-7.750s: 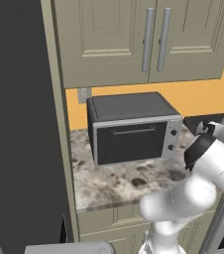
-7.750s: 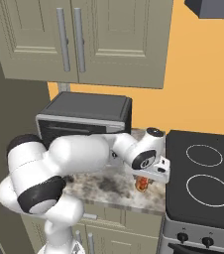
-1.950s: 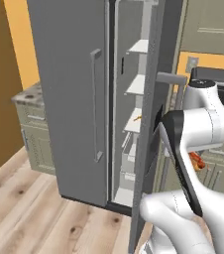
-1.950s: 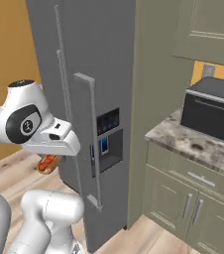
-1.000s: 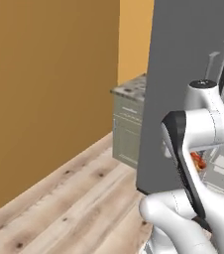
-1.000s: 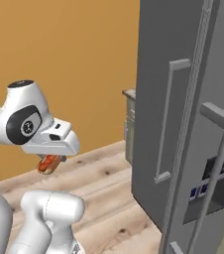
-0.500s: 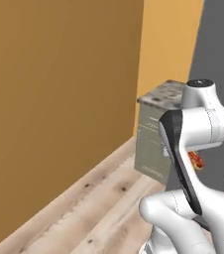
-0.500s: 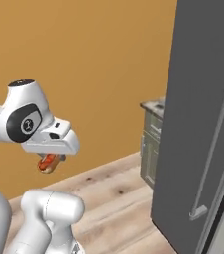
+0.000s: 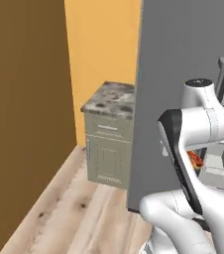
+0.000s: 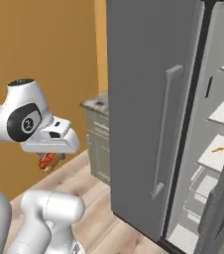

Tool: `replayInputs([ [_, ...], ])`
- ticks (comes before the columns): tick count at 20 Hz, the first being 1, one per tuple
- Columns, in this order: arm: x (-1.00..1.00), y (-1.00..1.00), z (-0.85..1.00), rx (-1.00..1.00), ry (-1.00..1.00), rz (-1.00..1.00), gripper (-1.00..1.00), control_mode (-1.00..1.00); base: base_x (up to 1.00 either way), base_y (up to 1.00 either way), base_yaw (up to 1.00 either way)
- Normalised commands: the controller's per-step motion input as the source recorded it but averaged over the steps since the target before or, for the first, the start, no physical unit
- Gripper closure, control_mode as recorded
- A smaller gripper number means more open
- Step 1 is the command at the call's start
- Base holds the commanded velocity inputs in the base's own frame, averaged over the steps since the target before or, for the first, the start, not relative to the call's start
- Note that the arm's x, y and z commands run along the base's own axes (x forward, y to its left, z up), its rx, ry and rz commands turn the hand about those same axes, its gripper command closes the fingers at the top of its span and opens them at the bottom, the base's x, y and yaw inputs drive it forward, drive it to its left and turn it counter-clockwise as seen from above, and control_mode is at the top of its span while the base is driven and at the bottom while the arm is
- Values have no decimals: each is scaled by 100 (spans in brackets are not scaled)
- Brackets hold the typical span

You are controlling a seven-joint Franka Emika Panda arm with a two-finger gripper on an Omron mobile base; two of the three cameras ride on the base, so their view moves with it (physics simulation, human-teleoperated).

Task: Store the hot dog in the freezer for long-term storage. Close the freezer door after placing the cooked food.

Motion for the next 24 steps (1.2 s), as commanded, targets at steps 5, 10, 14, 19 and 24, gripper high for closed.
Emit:
replayInputs([
  [5, 0, 0, 0, 0, 0, 0, 100, 100, 53, 0, -73],
  [10, 0, 0, 0, 0, 0, 0, 100, 100, 27, -3, -65],
  [14, 0, 0, 0, 0, 0, 0, 100, 100, 25, 0, -47],
  [19, 0, 0, 0, 0, 0, 0, 100, 100, 40, -2, -42],
  [24, 0, 0, 0, 0, 0, 0, 100, 100, 56, -11, -26],
])
